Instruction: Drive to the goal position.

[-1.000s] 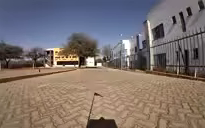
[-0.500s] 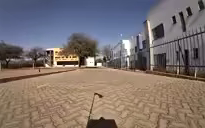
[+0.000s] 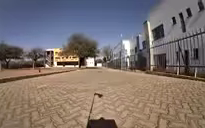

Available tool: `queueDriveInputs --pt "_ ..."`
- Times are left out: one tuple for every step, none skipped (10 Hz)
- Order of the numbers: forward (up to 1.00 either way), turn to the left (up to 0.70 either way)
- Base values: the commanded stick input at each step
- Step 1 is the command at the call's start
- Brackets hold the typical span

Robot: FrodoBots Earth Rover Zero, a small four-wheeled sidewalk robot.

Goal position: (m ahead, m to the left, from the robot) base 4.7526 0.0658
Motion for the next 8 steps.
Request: queueDriveInputs --pt "1.00 0.00" --pt "1.00 0.00" --pt "1.00 0.00" --pt "1.00 0.00" --pt "1.00 0.00" --pt "1.00 0.00" --pt "1.00 0.00" --pt "1.00 0.00"
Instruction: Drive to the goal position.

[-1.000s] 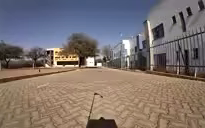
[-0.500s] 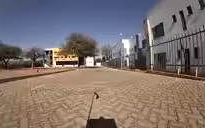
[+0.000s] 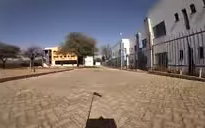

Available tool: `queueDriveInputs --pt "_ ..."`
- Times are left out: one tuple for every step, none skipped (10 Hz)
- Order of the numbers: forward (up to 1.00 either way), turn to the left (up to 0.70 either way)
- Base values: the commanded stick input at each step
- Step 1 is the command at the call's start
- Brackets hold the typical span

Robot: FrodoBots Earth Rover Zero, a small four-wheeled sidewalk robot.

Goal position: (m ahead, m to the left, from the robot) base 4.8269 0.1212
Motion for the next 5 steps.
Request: queueDriveInputs --pt "1.00 0.00" --pt "1.00 0.00" --pt "1.00 0.00" --pt "1.00 0.00" --pt "1.00 0.00"
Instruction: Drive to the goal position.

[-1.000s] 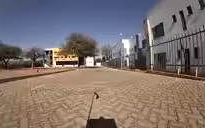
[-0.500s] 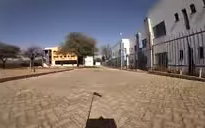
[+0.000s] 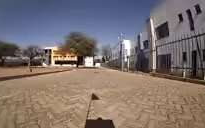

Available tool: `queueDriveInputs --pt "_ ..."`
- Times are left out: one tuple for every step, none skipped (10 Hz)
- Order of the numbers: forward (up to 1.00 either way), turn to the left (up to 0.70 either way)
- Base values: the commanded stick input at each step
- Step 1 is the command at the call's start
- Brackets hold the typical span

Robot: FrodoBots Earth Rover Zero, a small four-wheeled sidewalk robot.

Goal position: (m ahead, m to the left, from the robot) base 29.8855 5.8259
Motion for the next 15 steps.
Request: queueDriveInputs --pt "1.00 0.00" --pt "1.00 0.00" --pt "1.00 0.00" --pt "1.00 0.00" --pt "1.00 0.00" --pt "1.00 0.00" --pt "1.00 0.00" --pt "1.00 0.00" --pt "1.00 0.00" --pt "1.00 0.00" --pt "1.00 0.00" --pt "1.00 0.00" --pt "1.00 0.00" --pt "1.00 0.00" --pt "1.00 0.00"
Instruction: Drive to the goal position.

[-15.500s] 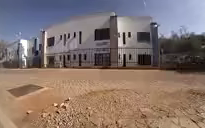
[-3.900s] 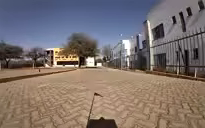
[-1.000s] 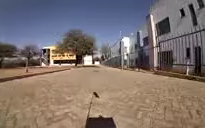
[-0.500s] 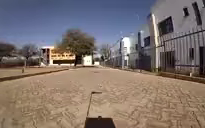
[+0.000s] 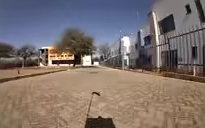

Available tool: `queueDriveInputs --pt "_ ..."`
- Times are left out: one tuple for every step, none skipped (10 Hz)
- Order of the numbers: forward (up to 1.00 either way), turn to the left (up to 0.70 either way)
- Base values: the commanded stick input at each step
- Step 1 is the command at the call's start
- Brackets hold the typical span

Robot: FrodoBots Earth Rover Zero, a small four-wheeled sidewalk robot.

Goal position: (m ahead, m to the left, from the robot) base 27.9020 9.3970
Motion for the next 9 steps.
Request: queueDriveInputs --pt "1.00 0.00" --pt "1.00 0.00" --pt "1.00 0.00" --pt "1.00 0.00" --pt "1.00 0.00" --pt "1.00 0.00" --pt "1.00 0.00" --pt "1.00 0.00" --pt "1.00 0.00"
